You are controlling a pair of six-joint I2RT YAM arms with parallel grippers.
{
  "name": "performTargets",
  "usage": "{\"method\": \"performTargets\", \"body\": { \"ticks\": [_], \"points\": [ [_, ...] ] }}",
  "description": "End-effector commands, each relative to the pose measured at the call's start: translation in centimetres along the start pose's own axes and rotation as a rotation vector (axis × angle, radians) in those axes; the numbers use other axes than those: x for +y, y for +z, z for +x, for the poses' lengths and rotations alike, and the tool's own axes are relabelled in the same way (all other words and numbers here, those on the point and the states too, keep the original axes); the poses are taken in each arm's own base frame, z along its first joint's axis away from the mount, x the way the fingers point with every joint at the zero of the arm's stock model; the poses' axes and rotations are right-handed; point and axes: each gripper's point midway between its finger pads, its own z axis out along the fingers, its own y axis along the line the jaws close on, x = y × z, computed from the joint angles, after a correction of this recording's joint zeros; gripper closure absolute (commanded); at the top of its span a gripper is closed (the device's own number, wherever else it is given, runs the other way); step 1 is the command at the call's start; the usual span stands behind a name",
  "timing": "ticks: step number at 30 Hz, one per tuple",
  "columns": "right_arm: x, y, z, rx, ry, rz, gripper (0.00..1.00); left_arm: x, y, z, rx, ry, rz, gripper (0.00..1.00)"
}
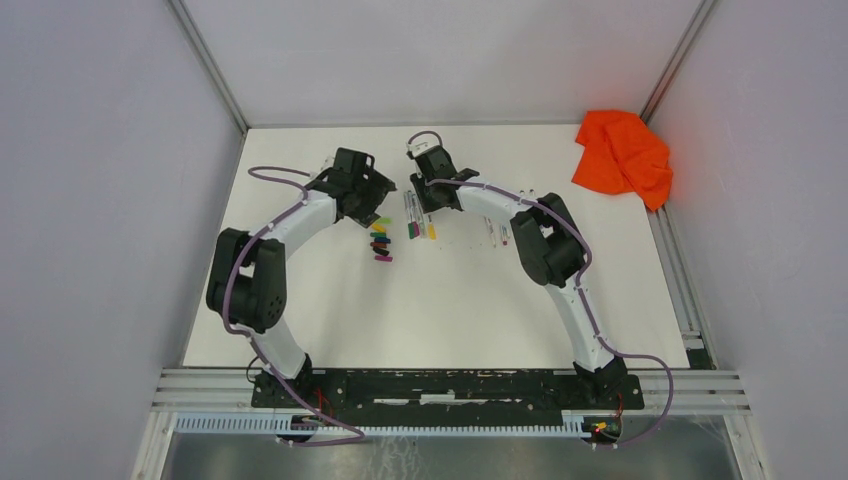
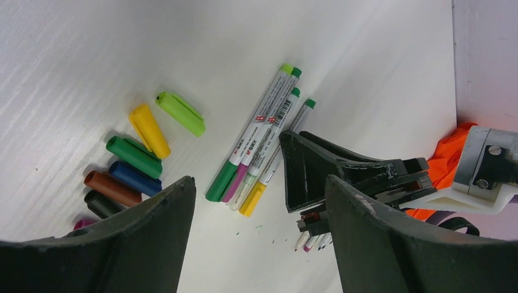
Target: Open the pen caps
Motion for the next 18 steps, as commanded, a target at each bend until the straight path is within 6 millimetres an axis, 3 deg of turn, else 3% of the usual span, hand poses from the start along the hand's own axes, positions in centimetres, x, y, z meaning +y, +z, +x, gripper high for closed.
{"method": "performTargets", "body": {
  "ticks": [1, 8, 13, 15, 18],
  "points": [
    [-1.2, 0.6, 2.7, 0.090, -0.028, 0.076, 0.67, -1.2, -2.1, -1.7, -0.076, 0.048, 0.057, 0.17],
    [-2.4, 0.9, 7.2, 0.185, -0.049, 0.118, 0.74, -0.4, -2.9, -1.4, -0.080, 0.046, 0.072, 0.17],
    [-3.1, 0.9, 9.1, 0.216, -0.036, 0.131, 0.92, -0.1, -3.5, -0.8, -0.078, 0.059, 0.092, 0.17],
    [-3.4, 0.3, 9.0, 0.196, -0.021, 0.132, 1.00, -0.2, -4.0, -0.4, -0.080, 0.075, 0.105, 0.17],
    [-3.2, -0.9, 7.6, 0.133, 0.011, 0.092, 1.00, -0.6, -4.5, 0.5, -0.079, 0.123, 0.135, 0.17]
  ]
}}
